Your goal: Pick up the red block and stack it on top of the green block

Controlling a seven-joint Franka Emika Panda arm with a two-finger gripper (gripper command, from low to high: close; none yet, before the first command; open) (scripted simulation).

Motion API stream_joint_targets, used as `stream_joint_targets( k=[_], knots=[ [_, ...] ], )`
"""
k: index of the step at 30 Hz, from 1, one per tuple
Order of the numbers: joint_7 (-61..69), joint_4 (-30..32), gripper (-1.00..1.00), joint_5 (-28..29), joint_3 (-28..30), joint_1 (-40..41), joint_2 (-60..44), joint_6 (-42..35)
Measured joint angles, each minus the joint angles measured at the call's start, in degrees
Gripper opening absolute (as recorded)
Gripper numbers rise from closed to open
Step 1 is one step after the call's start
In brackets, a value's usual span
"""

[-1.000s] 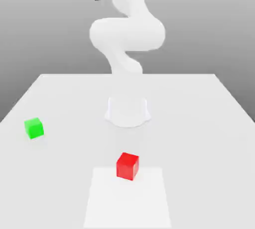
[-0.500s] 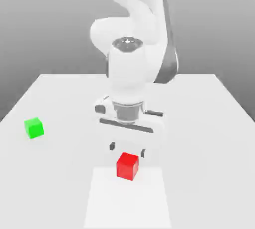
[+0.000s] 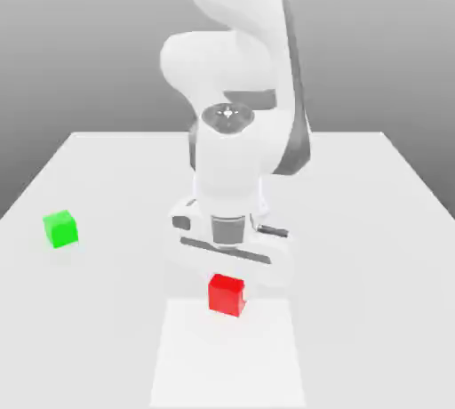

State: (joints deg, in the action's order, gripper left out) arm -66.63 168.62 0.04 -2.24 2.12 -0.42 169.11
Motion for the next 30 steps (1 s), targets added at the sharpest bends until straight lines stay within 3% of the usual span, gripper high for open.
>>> stream_joint_targets(
  k=[5, 23, 30],
  knots=[
    [-1.71, 0.72, -1.0, 0.01, 2.04, 2.51, 7.96, -7.16],
    [-30.92, -4.16, -1.0, 10.39, 25.52, 45.28, 12.45, -15.88],
    [-28.39, -5.01, -1.0, 4.49, 28.5, 45.27, 5.55, -9.98]
  ],
)
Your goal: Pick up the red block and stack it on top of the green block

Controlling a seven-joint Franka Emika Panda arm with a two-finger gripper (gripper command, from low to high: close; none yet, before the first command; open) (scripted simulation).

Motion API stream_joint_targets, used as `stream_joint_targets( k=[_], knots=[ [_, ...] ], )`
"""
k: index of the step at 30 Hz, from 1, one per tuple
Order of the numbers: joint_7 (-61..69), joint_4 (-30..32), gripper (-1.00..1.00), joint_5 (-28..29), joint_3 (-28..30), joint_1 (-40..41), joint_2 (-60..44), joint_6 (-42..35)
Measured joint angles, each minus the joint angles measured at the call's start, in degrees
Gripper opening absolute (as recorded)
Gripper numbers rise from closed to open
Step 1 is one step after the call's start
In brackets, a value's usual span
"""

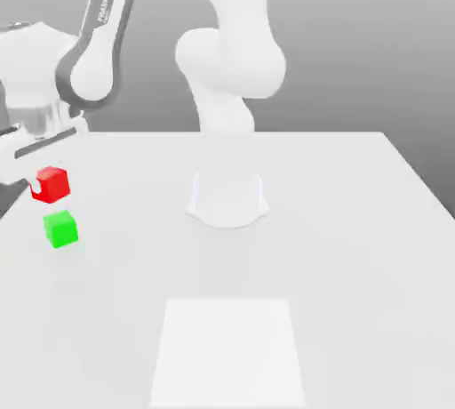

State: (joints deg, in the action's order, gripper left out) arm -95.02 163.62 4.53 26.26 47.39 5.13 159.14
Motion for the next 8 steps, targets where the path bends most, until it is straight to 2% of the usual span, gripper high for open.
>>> stream_joint_targets(
  k=[5, 6, 8],
  knots=[
    [6.74, -0.09, -1.0, -9.62, -1.4, -1.12, -7.39, 6.54],
    [7.98, -0.09, 1.0, -11.39, -2.2, -0.68, -8.6, 7.58],
    [7.98, -0.09, 1.0, -11.39, -2.2, -0.69, -8.6, 7.58]
  ],
)
